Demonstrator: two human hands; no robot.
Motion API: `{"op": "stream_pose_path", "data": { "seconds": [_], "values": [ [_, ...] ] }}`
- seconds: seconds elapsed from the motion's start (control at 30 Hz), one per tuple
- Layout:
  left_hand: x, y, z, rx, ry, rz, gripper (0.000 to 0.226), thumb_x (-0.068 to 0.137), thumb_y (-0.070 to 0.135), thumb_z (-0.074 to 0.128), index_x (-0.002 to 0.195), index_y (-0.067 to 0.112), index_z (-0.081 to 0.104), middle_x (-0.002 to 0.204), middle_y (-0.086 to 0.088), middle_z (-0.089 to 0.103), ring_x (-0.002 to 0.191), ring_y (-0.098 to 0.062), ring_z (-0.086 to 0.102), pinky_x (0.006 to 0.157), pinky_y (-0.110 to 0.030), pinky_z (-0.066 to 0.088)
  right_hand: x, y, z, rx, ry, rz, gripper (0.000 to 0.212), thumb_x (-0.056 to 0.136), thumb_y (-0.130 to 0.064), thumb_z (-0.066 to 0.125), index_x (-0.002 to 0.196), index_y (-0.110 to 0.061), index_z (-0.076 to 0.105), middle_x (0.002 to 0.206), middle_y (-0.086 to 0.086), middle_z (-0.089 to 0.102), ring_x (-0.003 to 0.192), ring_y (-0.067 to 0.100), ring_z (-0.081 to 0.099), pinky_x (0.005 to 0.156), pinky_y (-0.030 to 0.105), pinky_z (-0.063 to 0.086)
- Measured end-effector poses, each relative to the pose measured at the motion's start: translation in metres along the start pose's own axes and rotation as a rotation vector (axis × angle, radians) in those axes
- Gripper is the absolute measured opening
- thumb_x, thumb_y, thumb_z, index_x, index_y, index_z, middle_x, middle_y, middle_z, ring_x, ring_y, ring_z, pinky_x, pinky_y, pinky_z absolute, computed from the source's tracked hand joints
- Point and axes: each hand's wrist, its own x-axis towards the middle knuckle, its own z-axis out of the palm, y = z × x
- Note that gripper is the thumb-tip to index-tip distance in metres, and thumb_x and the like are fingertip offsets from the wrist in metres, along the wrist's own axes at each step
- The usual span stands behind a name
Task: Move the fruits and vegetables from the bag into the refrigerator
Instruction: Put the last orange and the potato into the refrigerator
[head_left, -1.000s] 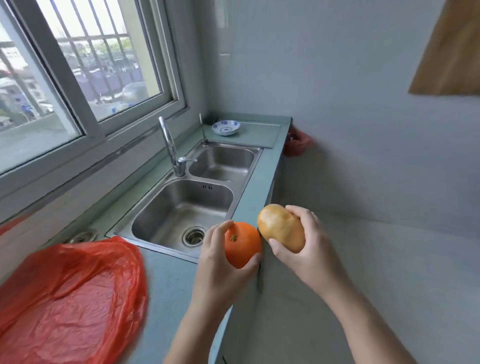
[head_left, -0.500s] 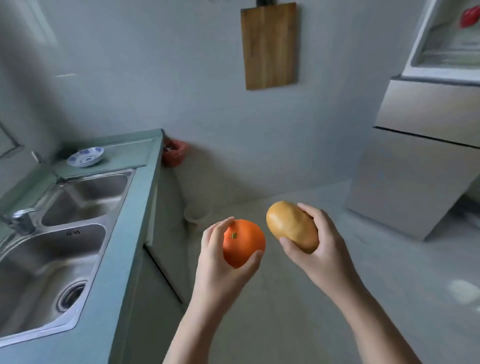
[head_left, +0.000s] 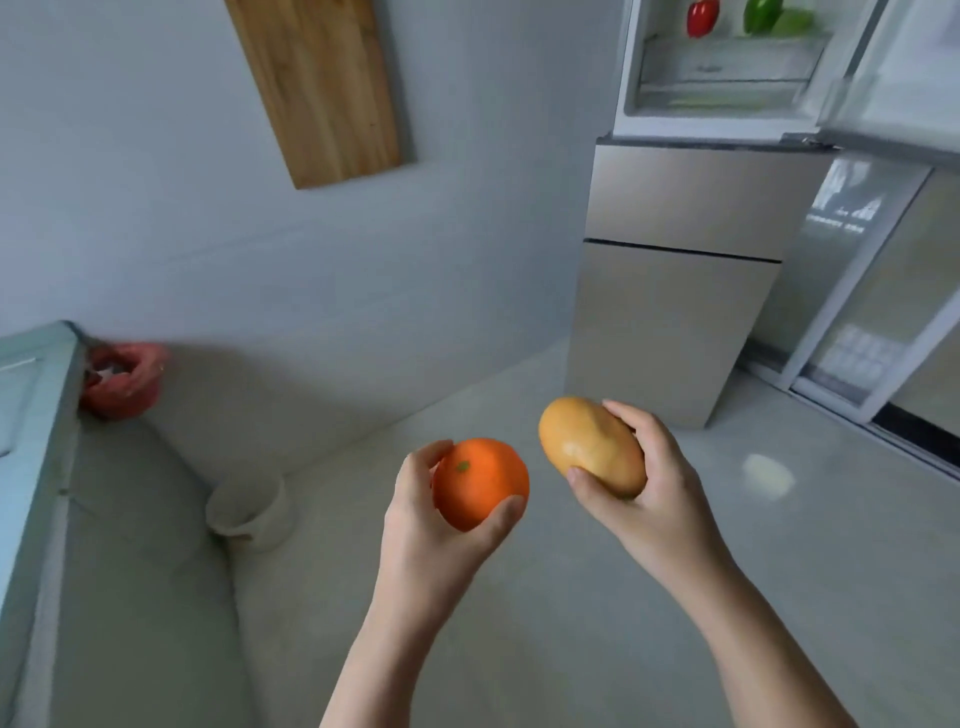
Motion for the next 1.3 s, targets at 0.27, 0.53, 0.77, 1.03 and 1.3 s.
{"op": "stream_pose_path", "data": {
  "seconds": [0.27, 0.53, 0.77, 1.03, 1.3],
  "values": [
    [0.162, 0.007, 0.036, -0.100, -0.131, 0.090, 0.059, 0.059, 0.030, 0.085, 0.103, 0.042, 0.047, 0.104, 0.022, 0.053, 0.095, 0.007, 0.052, 0.069, -0.001, 0.039, 0.145, 0.022, 0.026, -0.081, 0.075, -0.012, 0.059, 0.068, -0.036, 0.068, 0.122, -0.022, 0.049, 0.115, -0.008, 0.053, 0.102, -0.019, 0.042, 0.081, -0.002, 0.032],
    [0.262, 0.022, 0.131, -0.259, -0.275, 0.113, 0.056, 0.052, 0.035, 0.073, 0.102, 0.040, 0.047, 0.108, 0.018, 0.053, 0.090, 0.014, 0.051, 0.066, -0.004, 0.043, 0.221, 0.087, -0.019, -0.139, 0.205, 0.193, 0.055, 0.063, -0.038, 0.067, 0.112, -0.041, 0.044, 0.112, -0.011, 0.053, 0.094, 0.002, 0.049, 0.072, -0.002, 0.034],
    [0.341, 0.066, 0.244, -0.312, -0.313, 0.150, 0.055, 0.050, 0.038, 0.074, 0.098, 0.037, 0.047, 0.105, 0.017, 0.053, 0.085, 0.013, 0.052, 0.062, -0.006, 0.044, 0.314, 0.156, -0.075, -0.139, 0.254, 0.207, 0.058, 0.073, -0.020, 0.074, 0.123, -0.030, 0.047, 0.115, -0.012, 0.051, 0.100, 0.005, 0.049, 0.073, 0.000, 0.035],
    [0.425, 0.148, 0.364, -0.315, -0.341, 0.294, 0.065, 0.049, 0.050, 0.071, 0.109, 0.044, 0.046, 0.112, 0.022, 0.049, 0.101, 0.009, 0.049, 0.075, -0.008, 0.045, 0.428, 0.218, -0.166, -0.094, 0.390, 0.186, 0.053, 0.073, -0.021, 0.074, 0.115, -0.037, 0.046, 0.111, -0.009, 0.053, 0.097, 0.011, 0.051, 0.072, 0.011, 0.037],
    [0.514, 0.152, 0.429, -0.348, -0.326, 0.251, 0.061, 0.050, 0.048, 0.072, 0.106, 0.042, 0.050, 0.113, 0.018, 0.052, 0.102, 0.001, 0.053, 0.072, -0.009, 0.047, 0.519, 0.272, -0.177, -0.120, 0.370, 0.203, 0.059, 0.061, -0.042, 0.064, 0.117, -0.037, 0.046, 0.114, -0.013, 0.053, 0.100, 0.009, 0.051, 0.073, 0.009, 0.036]
  ]
}}
